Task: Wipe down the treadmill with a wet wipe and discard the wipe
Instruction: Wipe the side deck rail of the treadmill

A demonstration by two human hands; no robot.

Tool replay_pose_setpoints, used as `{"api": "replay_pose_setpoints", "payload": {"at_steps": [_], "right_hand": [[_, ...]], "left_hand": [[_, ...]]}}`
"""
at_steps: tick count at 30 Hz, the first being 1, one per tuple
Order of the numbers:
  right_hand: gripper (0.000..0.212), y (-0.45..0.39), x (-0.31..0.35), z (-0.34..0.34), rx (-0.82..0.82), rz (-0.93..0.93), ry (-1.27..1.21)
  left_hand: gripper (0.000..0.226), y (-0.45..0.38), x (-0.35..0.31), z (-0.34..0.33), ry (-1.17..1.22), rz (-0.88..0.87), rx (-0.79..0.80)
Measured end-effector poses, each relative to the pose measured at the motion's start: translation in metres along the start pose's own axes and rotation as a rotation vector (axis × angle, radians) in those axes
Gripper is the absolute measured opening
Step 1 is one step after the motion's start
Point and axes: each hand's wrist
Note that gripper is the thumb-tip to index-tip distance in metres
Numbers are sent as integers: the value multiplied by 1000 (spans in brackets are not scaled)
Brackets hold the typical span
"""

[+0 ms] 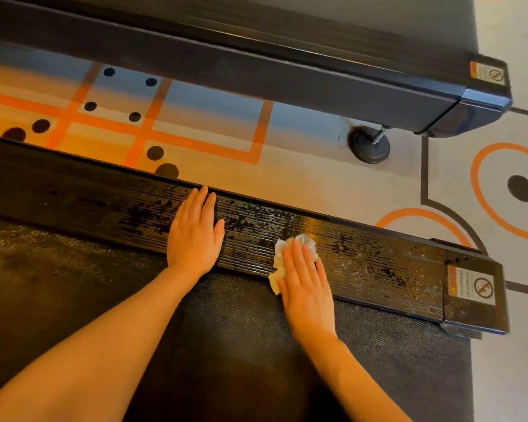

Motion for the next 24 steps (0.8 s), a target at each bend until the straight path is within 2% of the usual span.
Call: {"api": "replay_pose_setpoints", "payload": {"at_steps": [5,9,13,14,18,22,24], "right_hand": [[58,11,-14,-2,-4,18,44],[59,3,-2,-4,-24,31,44],[89,-15,22,-9,6,91,49],[89,-18,24,-8,11,100,48],[75,-13,12,-6,-15,128,61],[61,6,-18,-4,-59,69,52],[62,15,-34,0,-40,36,59]], "left_hand": [[55,0,-1,1,3,-3,-6],[55,0,-1,1,-1,-8,-10],[55,1,-1,0,-5,-8,-18],[55,1,-1,0,-5,-7,-18],[55,0,0,0,-3,-9,-6],[53,1,-5,3,46,5,4],[51,2,-16,3,95,-19,-1]]}}
Point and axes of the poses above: each hand's wrist, its own y-axis away from the middle knuckle, its own z-axis out of the back of the hand, x = y × z, and after that the axes turned 2 degrees about -x, right-handed
